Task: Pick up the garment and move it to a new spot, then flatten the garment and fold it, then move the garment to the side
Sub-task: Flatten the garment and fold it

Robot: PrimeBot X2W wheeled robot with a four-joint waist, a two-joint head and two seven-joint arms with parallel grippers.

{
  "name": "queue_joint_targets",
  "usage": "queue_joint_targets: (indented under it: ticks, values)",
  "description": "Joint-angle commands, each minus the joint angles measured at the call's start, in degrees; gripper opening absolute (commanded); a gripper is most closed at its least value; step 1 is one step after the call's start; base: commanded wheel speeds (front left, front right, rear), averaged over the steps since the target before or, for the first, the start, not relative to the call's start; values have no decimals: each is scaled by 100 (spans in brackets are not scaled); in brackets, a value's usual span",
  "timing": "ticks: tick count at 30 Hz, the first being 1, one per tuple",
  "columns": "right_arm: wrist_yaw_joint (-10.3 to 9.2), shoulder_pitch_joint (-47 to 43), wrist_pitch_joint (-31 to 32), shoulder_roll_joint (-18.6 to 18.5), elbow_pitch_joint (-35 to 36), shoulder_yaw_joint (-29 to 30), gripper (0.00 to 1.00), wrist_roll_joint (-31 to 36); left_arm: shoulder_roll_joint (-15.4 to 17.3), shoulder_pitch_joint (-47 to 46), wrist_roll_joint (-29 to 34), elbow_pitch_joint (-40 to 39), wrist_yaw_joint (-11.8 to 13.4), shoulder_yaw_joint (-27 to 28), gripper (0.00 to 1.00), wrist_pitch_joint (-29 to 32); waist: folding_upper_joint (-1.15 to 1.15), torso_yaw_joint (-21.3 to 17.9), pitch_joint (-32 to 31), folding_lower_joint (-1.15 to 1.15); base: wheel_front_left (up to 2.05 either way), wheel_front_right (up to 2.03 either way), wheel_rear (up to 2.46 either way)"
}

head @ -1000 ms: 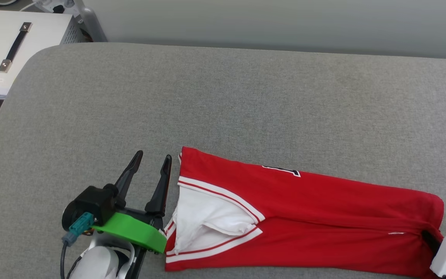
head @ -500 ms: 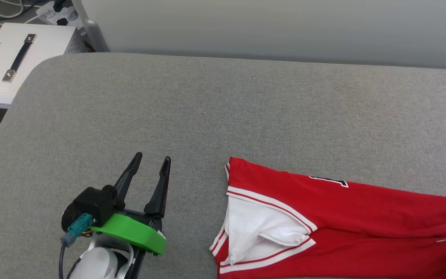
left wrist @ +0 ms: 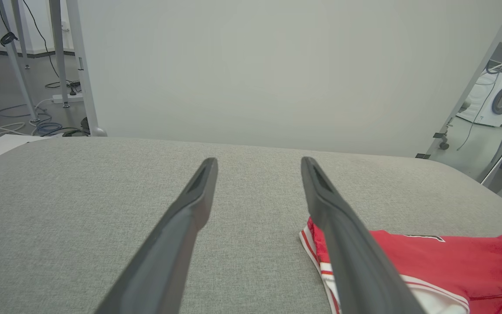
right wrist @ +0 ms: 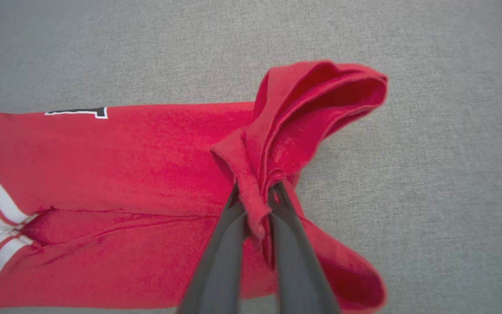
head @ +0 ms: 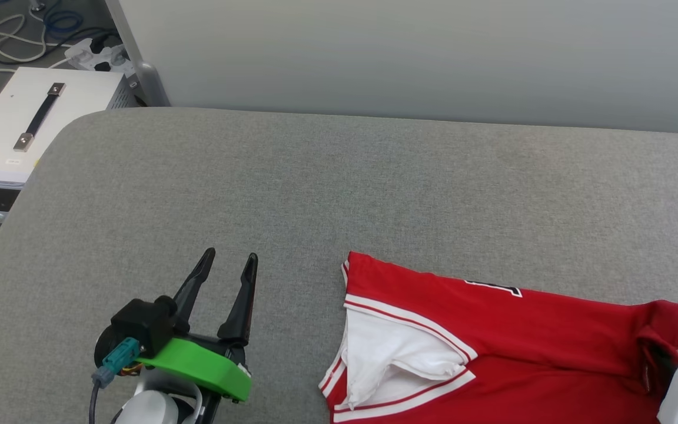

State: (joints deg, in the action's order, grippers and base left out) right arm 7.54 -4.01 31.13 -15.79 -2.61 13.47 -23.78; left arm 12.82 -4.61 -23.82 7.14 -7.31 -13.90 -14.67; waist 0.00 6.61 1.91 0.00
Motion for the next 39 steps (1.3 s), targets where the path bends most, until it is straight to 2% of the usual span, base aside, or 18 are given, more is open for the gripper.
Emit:
queue_joint_targets:
  ticks: [1,11,18,25,32,33,39]
  values:
    - [-5,-112,91,66,205,-113,0,-100,-20,111,-41,17,-17,15,100,-33,0,11,-41,0,0,0,0]
    - [-5,-374,608,818,1270,-820,0,-550,-73,204,-78,34,-17,26,100,-33,0,153,-161,0,0,0,0]
    - [-5,-129,494,1226,1315,-1541,0,-759,-39,196,-114,52,-17,30,100,-33,0,267,-193,0,0,0,0]
    - [-5,177,-169,1289,796,-2162,0,-1432,12,175,-136,72,-17,-37,100,-33,0,436,-208,0,0,0,0]
    - [-5,465,-618,1290,75,-2585,0,-1506,60,167,-147,82,-17,-36,100,-33,0,579,-190,0,0,0,0]
    - [-5,599,-741,1291,-228,-2708,0,-1456,61,163,-151,85,-18,-51,100,-33,0,623,-163,0,0,0,0]
    - [-5,882,-1031,1291,-828,-2866,0,-1518,28,112,-157,108,-18,-82,100,-33,0,696,-74,0,0,0,0]
